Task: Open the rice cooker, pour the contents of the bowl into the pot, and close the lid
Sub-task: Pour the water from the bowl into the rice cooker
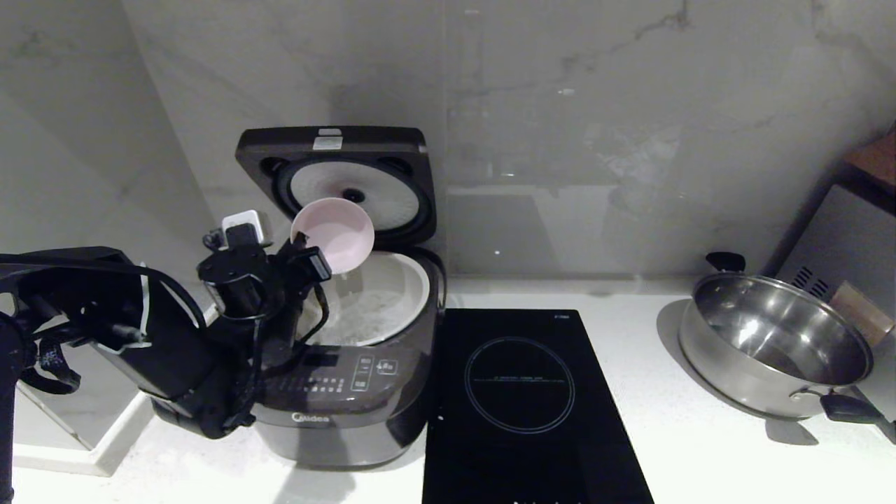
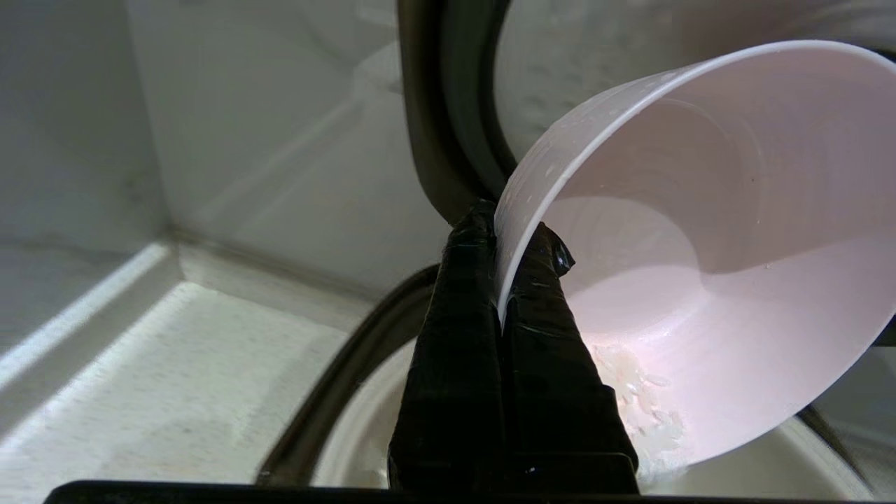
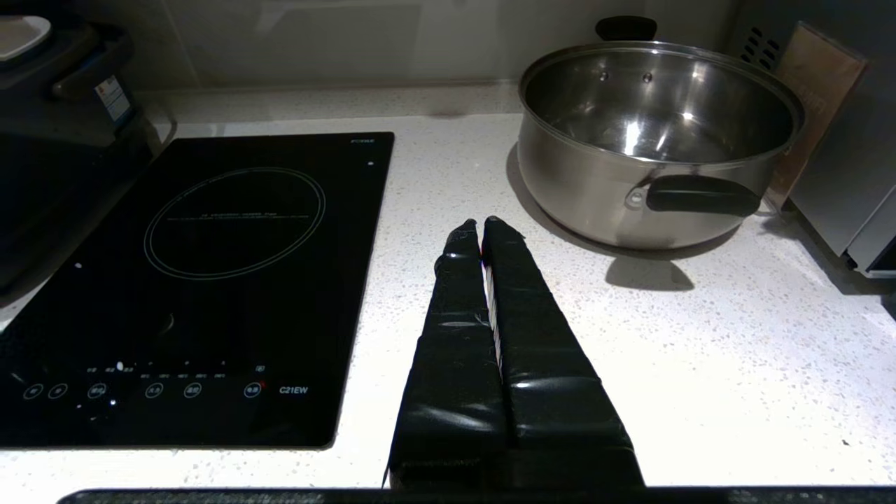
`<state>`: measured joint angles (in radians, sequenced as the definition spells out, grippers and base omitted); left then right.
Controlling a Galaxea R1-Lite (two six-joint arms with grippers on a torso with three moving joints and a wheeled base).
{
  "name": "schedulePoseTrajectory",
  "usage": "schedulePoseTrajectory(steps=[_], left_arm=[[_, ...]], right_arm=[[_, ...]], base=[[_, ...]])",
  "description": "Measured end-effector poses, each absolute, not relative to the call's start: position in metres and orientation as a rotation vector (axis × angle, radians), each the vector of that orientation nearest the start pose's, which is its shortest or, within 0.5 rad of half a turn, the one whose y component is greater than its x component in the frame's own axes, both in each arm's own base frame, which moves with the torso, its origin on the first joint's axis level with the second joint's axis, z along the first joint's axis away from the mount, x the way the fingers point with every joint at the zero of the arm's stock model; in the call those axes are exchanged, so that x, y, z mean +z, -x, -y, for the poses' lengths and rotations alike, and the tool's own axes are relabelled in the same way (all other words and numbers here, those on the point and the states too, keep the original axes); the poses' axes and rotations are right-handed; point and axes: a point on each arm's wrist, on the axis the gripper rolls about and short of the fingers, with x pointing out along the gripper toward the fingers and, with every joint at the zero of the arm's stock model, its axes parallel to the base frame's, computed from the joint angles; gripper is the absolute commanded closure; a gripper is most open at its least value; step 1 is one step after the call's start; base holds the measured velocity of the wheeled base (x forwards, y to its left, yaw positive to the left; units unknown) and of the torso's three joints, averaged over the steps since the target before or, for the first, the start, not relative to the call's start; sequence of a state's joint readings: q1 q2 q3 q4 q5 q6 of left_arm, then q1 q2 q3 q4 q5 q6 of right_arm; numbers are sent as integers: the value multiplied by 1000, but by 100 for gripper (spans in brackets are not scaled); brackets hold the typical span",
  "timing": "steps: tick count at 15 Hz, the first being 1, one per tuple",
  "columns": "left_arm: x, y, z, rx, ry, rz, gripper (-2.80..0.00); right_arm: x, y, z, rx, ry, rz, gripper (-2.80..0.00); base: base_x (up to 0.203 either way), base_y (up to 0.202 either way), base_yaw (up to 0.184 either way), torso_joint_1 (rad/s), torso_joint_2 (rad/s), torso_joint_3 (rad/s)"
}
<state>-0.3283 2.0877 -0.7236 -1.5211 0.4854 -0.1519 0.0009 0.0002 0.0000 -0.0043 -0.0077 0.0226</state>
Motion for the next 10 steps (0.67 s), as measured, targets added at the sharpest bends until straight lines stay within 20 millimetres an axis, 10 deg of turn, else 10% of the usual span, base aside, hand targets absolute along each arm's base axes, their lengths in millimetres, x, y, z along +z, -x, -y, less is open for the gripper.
schedulePoseTrajectory(steps=[10], left_arm=[[128,-325,112,122,159,149,0]], right_arm=[[76,23,0,-6,-23,3,0]], base=[[0,0,0,0,0,0]])
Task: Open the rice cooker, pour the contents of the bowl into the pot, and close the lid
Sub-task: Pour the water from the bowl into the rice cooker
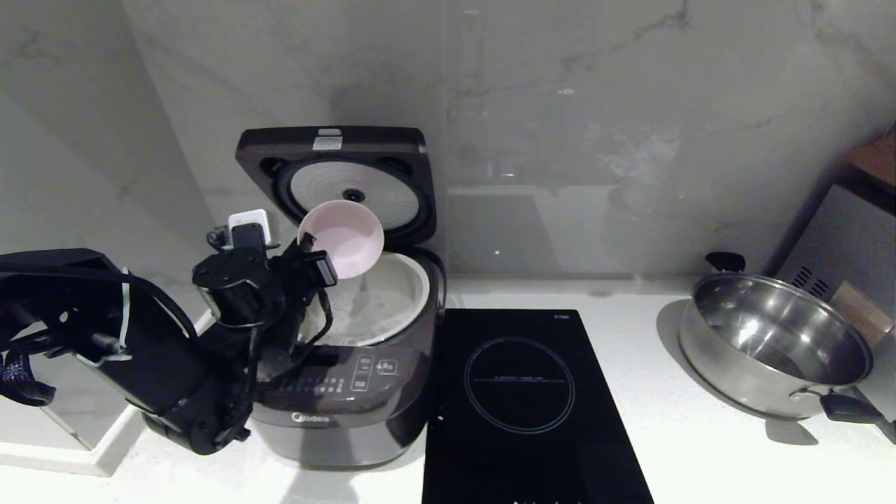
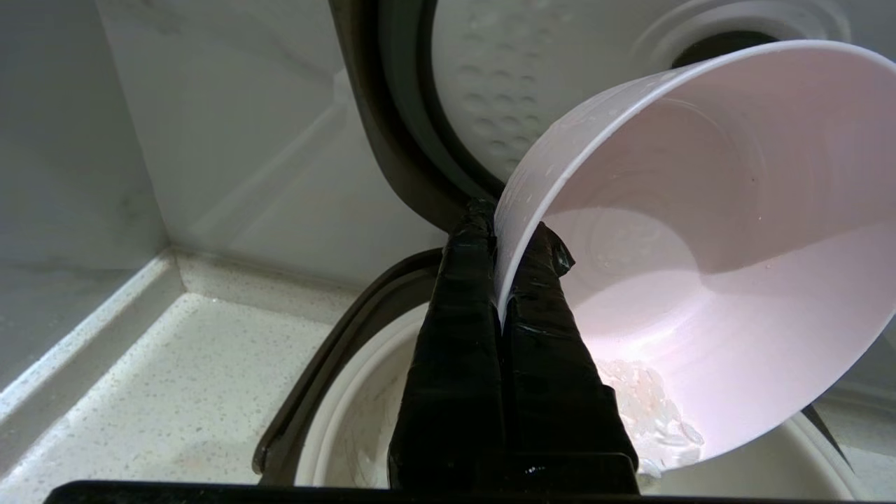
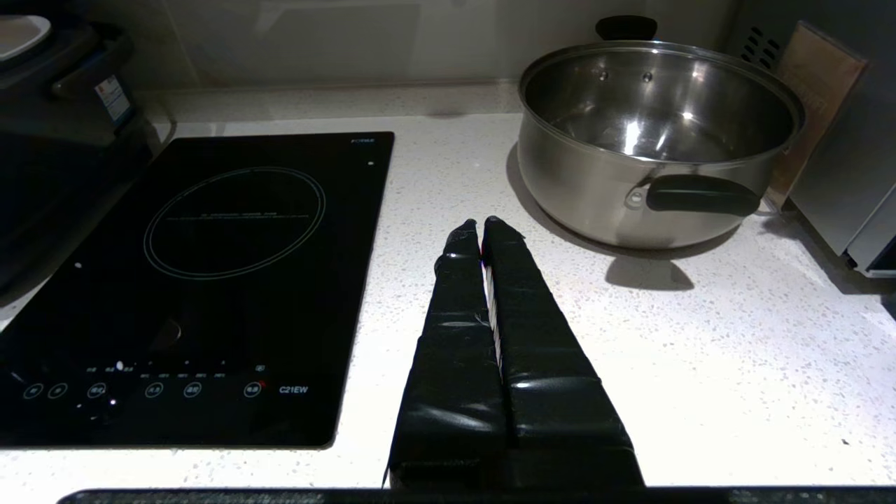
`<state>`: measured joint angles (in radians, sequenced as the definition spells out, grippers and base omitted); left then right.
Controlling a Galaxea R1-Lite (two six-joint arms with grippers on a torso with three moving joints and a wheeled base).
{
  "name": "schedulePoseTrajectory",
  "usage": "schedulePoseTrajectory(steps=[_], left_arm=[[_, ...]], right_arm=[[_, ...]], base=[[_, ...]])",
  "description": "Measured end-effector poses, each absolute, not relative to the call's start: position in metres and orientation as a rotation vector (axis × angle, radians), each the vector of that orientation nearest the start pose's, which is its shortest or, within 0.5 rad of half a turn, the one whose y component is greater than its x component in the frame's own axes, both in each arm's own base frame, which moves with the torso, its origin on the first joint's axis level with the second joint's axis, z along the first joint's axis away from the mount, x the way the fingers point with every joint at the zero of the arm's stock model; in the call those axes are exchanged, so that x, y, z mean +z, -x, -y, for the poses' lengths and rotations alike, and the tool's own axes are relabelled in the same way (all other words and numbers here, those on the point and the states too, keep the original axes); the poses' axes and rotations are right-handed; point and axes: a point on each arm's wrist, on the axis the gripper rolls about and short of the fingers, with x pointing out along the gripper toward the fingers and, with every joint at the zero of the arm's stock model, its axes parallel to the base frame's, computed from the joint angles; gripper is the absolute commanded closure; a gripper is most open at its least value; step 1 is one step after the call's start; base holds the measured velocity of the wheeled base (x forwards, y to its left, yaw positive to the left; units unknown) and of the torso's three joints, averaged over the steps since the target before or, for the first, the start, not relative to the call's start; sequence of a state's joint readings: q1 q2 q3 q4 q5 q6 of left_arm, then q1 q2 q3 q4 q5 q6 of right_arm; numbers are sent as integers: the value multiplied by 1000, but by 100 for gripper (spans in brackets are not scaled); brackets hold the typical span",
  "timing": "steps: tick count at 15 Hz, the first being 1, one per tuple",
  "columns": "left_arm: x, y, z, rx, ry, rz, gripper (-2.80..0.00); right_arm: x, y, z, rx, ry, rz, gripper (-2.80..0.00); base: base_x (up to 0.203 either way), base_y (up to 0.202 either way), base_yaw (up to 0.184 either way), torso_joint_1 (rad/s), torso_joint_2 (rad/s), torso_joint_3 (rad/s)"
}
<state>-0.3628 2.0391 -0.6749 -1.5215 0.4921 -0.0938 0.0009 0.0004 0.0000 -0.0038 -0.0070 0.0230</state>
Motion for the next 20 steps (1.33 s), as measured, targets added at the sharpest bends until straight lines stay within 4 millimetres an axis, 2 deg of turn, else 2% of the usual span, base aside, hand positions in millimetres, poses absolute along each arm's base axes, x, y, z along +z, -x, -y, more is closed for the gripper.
schedulePoseTrajectory(steps=[5,8,12,15,20], left_arm=[[129,-325,112,121,157,153,0],[140,-328,108,133,155,192,0],[146,-326,106,133,159,208,0],[133,-319,119,98,153,160,0],[112,-321,132,88,128,98,0]], right_arm=[[76,23,0,-7,-23,3,0],[76,23,0,-6,-23,4,0],[76,23,0,-7,-23,4,0],[76,23,0,-7,-23,4,0],[76,23,0,-7,-23,4,0]], base=[[0,0,0,0,0,0],[0,0,0,0,0,0],[0,0,0,0,0,0],[0,0,0,0,0,0],[0,0,0,0,0,0]])
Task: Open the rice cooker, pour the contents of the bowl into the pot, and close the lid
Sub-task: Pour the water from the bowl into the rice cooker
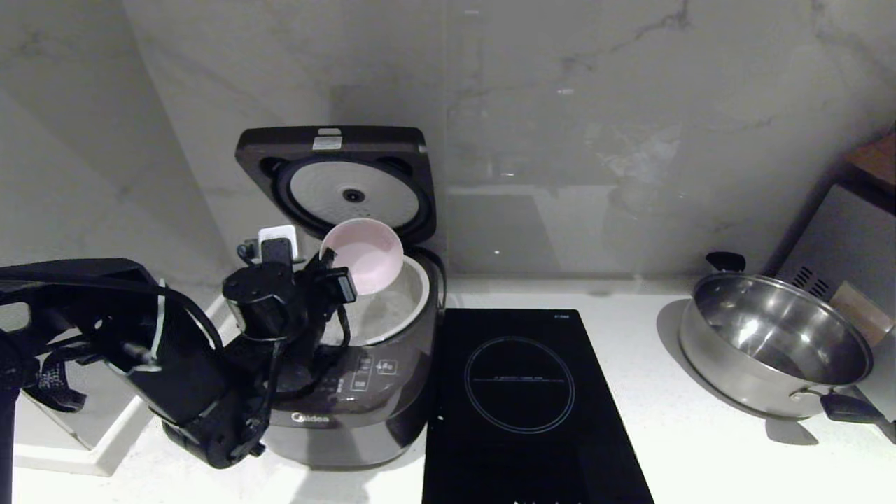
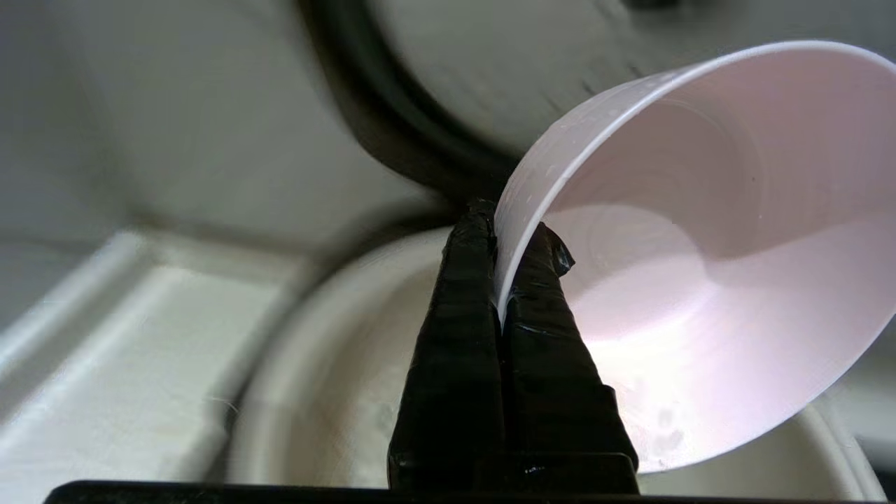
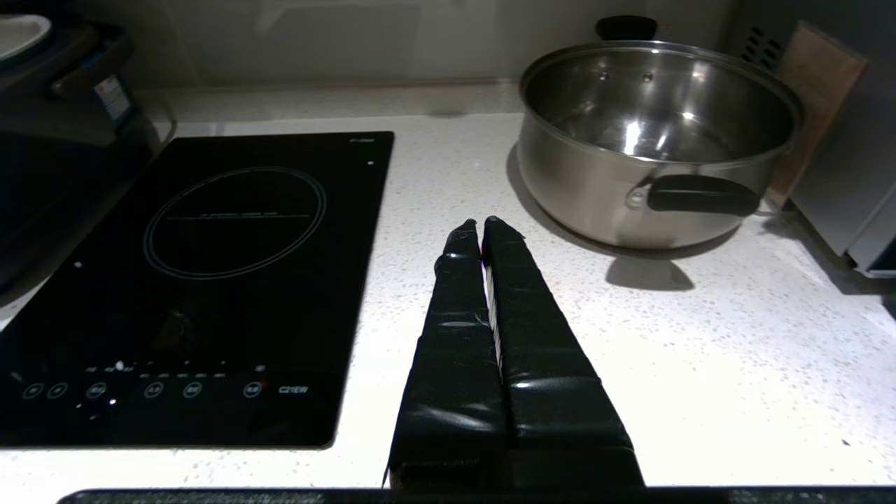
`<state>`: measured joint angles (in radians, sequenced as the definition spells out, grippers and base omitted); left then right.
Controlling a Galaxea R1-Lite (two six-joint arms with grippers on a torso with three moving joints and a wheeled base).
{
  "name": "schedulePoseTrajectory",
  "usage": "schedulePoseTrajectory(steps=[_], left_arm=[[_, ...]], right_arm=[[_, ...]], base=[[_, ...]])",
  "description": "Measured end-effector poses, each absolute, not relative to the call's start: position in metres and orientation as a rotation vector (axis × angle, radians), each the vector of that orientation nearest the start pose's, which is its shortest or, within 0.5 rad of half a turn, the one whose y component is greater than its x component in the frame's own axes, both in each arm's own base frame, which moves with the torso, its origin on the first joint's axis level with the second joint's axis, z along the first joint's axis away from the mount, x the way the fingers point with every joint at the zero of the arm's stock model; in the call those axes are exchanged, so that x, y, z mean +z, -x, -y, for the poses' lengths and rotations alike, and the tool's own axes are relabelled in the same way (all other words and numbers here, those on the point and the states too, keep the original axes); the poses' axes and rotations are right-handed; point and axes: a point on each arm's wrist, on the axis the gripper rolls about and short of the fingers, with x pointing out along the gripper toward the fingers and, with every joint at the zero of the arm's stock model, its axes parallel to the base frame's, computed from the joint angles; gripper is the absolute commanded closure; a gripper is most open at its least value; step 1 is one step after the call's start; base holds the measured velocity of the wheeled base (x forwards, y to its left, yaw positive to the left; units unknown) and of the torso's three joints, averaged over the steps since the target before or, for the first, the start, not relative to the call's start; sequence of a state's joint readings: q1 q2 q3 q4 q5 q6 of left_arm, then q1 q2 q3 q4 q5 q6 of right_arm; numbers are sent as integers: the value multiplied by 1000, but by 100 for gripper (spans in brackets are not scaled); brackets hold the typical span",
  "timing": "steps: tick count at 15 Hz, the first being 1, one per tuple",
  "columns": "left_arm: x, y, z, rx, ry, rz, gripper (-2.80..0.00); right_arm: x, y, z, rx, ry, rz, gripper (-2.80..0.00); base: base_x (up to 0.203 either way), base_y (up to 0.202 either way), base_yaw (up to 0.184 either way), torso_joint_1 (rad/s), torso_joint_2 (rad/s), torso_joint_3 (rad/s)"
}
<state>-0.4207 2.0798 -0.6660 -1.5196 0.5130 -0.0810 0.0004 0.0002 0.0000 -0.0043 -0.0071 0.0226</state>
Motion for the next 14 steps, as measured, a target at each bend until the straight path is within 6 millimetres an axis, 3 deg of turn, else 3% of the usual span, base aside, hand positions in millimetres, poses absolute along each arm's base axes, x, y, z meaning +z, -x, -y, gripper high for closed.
schedulePoseTrajectory(steps=[4,7,10,14], left_arm=[[110,-338,127,123,81,118,0],[125,-354,123,154,-18,181,0],[138,-352,130,149,-89,215,0],[169,-346,121,165,-175,293,0]], right_arm=[[76,23,0,-7,-23,4,0],[76,23,0,-7,-23,4,0],[76,23,0,-7,-23,4,0],[76,23,0,-7,-23,4,0]], base=[[0,0,0,0,0,0],[0,0,0,0,0,0],[0,0,0,0,0,0],[0,0,0,0,0,0]])
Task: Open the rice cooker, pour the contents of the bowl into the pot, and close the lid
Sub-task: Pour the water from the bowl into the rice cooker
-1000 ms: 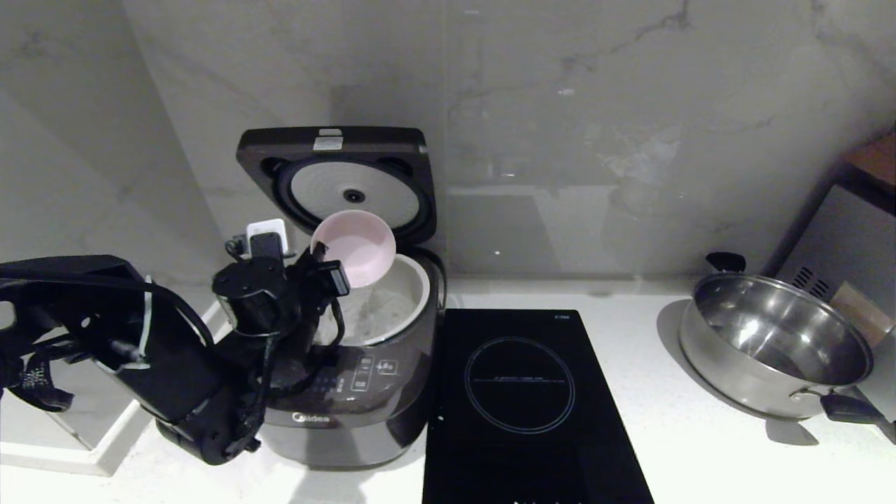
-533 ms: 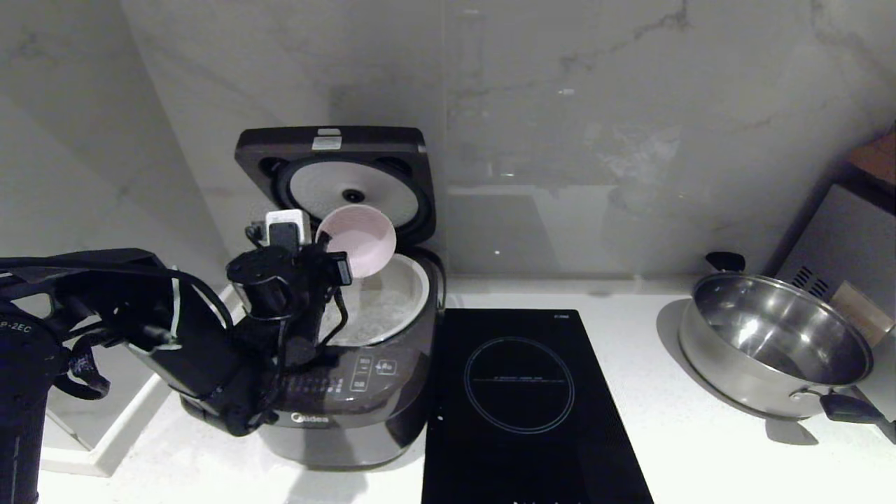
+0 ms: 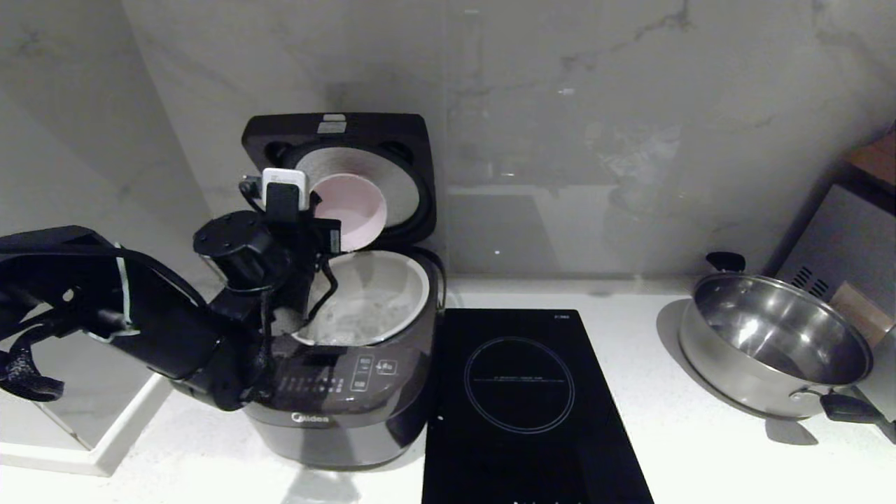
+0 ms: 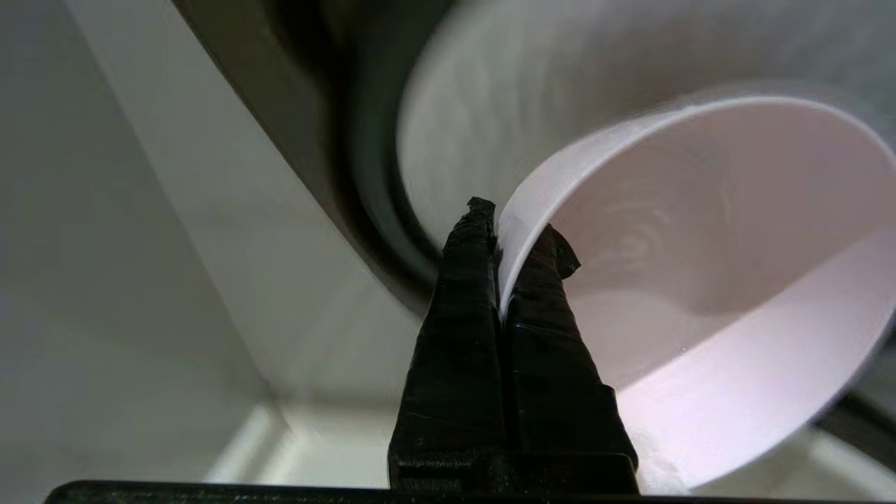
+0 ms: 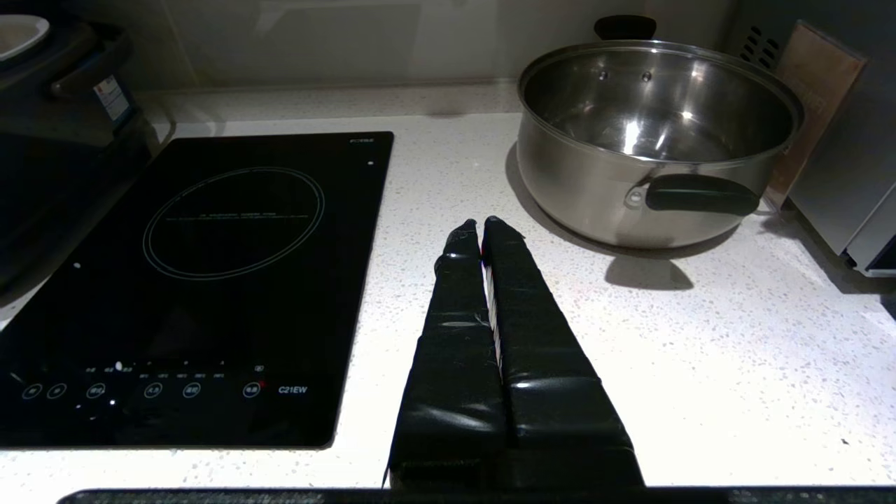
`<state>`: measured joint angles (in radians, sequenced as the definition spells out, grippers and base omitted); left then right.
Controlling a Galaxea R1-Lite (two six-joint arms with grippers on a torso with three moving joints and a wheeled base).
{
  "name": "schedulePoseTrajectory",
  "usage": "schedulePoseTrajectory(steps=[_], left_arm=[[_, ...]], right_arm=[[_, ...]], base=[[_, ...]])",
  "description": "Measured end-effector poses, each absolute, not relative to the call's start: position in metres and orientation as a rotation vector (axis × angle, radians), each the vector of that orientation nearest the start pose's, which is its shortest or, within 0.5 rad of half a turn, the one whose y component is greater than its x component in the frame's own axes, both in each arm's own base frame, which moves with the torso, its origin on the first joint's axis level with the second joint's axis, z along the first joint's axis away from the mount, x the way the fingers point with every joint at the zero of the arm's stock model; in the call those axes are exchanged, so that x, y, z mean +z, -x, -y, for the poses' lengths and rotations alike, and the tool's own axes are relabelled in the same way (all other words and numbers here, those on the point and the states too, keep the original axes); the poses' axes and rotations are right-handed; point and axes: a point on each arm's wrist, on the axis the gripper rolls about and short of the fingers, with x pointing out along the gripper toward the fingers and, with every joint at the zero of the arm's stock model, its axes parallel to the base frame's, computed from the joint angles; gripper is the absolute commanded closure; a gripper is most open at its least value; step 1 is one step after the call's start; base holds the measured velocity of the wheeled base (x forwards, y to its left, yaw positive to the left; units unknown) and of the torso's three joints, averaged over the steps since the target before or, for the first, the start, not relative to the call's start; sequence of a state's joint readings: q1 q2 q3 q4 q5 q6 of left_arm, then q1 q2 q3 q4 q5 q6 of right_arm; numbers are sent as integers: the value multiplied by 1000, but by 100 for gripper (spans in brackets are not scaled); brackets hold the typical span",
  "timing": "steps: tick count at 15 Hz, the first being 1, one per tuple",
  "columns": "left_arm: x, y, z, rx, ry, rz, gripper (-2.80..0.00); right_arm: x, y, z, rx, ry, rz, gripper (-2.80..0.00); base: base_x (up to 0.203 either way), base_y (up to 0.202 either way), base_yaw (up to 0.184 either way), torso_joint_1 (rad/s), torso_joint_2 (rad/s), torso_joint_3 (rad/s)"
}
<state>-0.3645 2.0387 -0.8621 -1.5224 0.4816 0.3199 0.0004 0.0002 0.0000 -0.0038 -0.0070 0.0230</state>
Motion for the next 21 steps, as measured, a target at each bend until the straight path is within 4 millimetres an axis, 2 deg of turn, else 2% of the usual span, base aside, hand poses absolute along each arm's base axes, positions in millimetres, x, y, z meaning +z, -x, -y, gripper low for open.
schedulePoseTrajectory(steps=[2,4,6,10,14,17,19,21], left_arm=[[174,-341,117,169,-181,300,0],[161,-328,121,139,-203,243,0],[159,-323,126,119,-206,233,0],[166,-333,119,154,-188,265,0],[160,-341,106,192,-154,250,0],[141,-335,111,185,-127,182,0],[125,-322,118,172,-122,115,0],[129,-323,118,187,-112,129,0]], right_arm=[[76,23,0,-7,-23,4,0],[76,23,0,-7,-23,4,0],[76,23,0,-6,-23,4,0],[76,23,0,-7,-23,4,0],[76,23,0,-6,-23,4,0],[76,23,0,-6,-23,4,0],[76,23,0,-6,-23,4,0],[76,23,0,-6,-23,4,0]], base=[[0,0,0,0,0,0],[0,0,0,0,0,0],[0,0,0,0,0,0],[0,0,0,0,0,0],[0,0,0,0,0,0],[0,0,0,0,0,0],[0,0,0,0,0,0],[0,0,0,0,0,0]])
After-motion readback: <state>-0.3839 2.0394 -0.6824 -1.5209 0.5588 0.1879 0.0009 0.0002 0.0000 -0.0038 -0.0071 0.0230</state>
